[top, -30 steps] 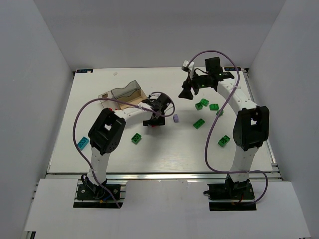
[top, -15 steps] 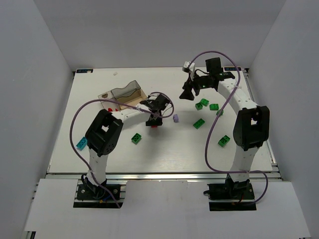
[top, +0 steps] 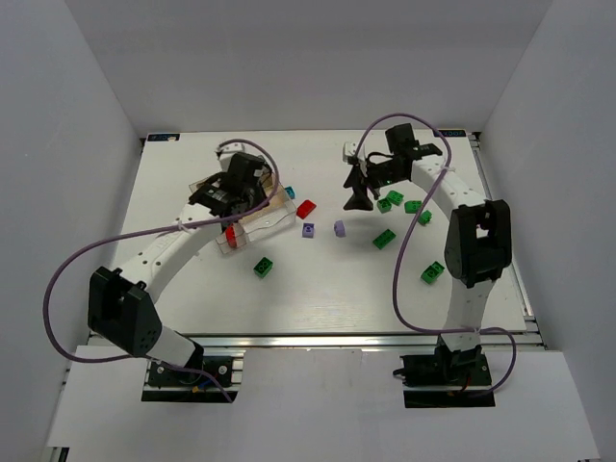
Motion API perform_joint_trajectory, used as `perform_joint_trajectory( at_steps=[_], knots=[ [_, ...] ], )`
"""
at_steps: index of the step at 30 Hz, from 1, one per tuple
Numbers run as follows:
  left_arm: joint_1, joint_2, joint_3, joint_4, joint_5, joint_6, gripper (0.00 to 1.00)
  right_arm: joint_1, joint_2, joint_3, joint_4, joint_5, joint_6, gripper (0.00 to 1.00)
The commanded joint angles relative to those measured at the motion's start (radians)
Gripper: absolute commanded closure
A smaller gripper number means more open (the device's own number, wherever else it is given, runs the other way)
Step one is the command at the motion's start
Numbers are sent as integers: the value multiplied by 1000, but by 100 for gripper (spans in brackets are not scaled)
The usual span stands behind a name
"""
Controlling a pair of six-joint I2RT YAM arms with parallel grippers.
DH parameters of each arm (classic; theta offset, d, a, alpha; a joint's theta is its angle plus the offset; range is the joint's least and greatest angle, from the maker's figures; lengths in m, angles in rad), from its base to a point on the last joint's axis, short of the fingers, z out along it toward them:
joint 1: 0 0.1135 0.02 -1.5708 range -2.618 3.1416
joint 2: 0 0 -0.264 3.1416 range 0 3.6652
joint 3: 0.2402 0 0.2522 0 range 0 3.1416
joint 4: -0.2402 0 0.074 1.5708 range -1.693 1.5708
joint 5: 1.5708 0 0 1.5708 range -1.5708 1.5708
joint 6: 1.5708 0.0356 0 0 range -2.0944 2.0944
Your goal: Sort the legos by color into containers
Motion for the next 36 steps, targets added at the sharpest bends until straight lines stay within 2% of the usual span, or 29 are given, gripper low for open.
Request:
perform_joint_trajectory(
  at_steps=[1, 6, 9, 11, 12, 14, 18, 19, 23, 28, 36],
  knots=[
    [90, -6, -58, -107, -99, -20, 100, 26, 41, 91, -32, -49, -61, 25],
    [173, 5, -95, -144, -119, -28, 100, 68, 56, 84, 82, 55, -10, 25],
    [218, 23, -114, -127, -107, -18, 95, 94, 82, 99, 126, 94, -85, 24],
    [236, 40, -112, -120, -96, -9, 93, 103, 101, 128, 99, 68, -233, 25],
    [251, 55, -112, -114, -91, -5, 85, 106, 119, 138, 91, 58, -281, 24],
    [265, 68, -109, -100, -71, 2, 80, 119, 136, 150, 85, 45, -381, 24],
    [287, 102, -102, -78, -42, 6, 58, 154, 207, 210, 47, 37, -511, 22],
    [299, 114, -100, -75, -37, 6, 49, 158, 224, 225, 36, 47, -527, 22],
    [321, 128, -91, -71, -13, 9, 36, 183, 296, 280, 30, 63, -539, 23],
    [330, 108, -65, -74, 22, 28, 29, 206, 360, 342, 28, 93, -553, 23],
    [330, -30, -48, -116, 47, 45, 28, 221, 465, 438, -75, 146, -649, 26]
  ],
)
